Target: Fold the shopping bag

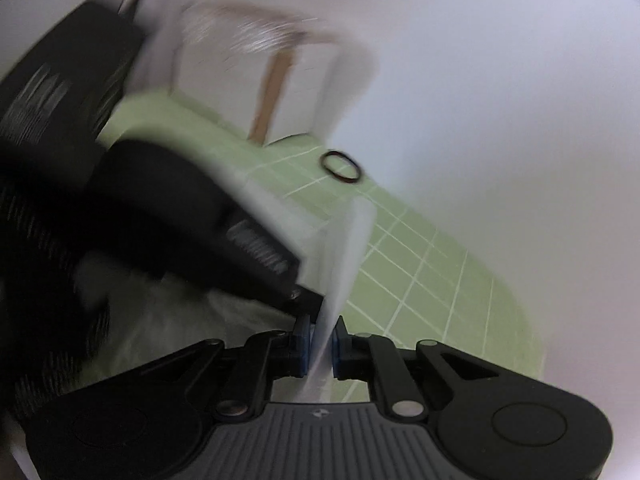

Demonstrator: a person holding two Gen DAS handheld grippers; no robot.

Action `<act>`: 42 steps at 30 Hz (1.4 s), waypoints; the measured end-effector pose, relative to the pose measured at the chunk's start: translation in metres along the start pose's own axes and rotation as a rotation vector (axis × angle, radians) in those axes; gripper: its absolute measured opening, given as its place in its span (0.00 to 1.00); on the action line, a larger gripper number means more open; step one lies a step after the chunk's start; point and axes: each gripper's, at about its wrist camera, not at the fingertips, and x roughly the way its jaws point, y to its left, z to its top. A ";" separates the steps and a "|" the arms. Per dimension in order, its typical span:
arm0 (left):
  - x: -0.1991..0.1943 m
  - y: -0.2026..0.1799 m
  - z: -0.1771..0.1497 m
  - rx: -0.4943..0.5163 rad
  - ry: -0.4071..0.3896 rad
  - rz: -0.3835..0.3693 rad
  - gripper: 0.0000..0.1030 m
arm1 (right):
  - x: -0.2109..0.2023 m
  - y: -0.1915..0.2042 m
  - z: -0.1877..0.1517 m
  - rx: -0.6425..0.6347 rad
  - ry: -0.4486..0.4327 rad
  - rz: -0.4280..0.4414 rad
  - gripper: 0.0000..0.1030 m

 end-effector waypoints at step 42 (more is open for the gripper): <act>0.028 0.003 0.034 -0.033 -0.051 0.035 0.28 | 0.034 0.090 0.040 -0.621 0.121 -0.246 0.13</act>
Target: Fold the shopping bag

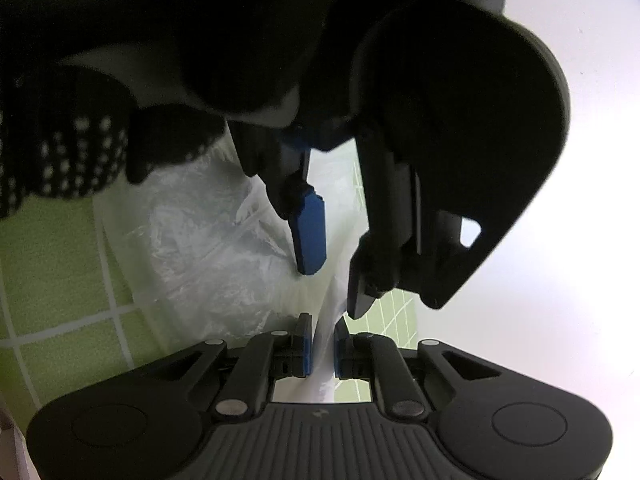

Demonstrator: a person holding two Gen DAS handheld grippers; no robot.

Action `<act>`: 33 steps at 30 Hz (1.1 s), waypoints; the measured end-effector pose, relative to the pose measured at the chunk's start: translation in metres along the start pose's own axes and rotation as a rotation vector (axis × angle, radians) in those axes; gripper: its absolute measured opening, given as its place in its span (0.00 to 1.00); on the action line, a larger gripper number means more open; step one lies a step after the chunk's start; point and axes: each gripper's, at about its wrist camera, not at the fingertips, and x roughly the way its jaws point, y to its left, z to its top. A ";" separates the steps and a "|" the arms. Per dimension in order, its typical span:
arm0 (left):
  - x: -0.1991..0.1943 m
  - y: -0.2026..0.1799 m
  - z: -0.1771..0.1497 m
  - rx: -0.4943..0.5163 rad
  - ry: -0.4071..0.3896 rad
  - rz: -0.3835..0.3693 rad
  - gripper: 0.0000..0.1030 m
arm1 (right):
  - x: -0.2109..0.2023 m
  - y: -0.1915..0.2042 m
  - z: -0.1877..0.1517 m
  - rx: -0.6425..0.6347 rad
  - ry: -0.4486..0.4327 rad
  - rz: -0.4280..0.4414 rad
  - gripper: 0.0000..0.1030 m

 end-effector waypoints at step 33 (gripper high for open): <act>-0.026 0.014 0.004 -0.018 -0.026 -0.002 0.09 | 0.019 -0.098 -0.137 1.371 -0.278 0.622 0.09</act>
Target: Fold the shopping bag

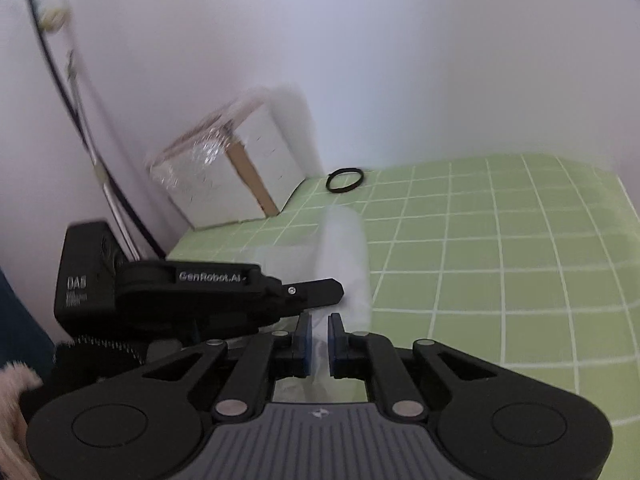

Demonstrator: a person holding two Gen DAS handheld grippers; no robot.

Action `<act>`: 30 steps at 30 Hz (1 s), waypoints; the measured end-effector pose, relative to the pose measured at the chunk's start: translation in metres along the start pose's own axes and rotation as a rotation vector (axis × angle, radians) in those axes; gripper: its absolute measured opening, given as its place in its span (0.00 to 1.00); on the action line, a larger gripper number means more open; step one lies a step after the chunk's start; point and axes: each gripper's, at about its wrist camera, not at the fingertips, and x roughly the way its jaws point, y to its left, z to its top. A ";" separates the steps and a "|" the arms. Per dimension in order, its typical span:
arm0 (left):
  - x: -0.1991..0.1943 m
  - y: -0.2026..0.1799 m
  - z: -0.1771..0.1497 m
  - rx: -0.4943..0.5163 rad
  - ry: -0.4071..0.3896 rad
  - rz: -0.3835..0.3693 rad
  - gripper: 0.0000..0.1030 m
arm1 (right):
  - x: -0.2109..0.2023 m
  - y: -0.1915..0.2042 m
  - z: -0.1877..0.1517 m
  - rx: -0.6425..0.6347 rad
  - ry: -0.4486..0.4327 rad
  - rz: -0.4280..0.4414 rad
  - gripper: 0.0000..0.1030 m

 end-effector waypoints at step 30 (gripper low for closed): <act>-0.008 0.003 0.012 0.019 -0.036 0.090 0.02 | -0.006 0.012 -0.036 -0.176 0.047 -0.062 0.13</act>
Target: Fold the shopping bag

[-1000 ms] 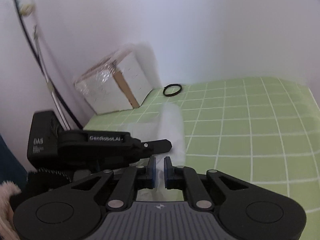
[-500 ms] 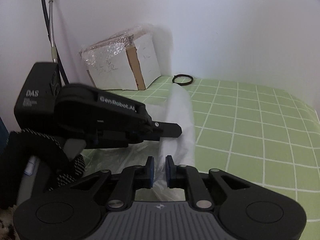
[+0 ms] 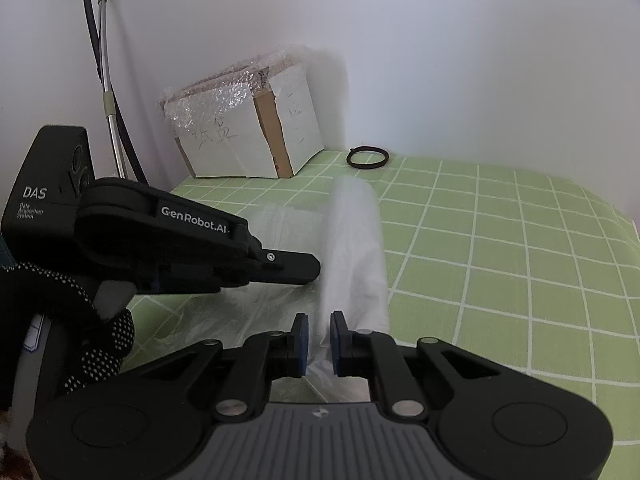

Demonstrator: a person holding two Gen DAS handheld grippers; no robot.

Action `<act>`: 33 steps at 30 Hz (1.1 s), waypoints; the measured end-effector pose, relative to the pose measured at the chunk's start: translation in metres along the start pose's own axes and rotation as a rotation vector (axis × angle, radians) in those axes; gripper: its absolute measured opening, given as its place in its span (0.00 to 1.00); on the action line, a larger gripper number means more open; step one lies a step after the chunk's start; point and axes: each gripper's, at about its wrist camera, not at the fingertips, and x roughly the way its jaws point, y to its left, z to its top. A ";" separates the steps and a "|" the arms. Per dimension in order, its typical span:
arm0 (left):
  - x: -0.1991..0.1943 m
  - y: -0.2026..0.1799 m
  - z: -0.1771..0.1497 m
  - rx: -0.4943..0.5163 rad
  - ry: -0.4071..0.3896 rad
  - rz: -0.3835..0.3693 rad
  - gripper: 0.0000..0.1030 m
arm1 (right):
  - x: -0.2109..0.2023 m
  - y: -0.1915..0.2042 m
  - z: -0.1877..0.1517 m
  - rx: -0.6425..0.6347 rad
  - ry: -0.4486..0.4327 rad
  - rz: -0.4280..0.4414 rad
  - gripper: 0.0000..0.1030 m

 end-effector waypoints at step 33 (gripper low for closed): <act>0.013 -0.021 -0.029 0.063 0.034 -0.069 0.04 | -0.031 -0.047 0.004 0.200 -0.031 -0.021 0.25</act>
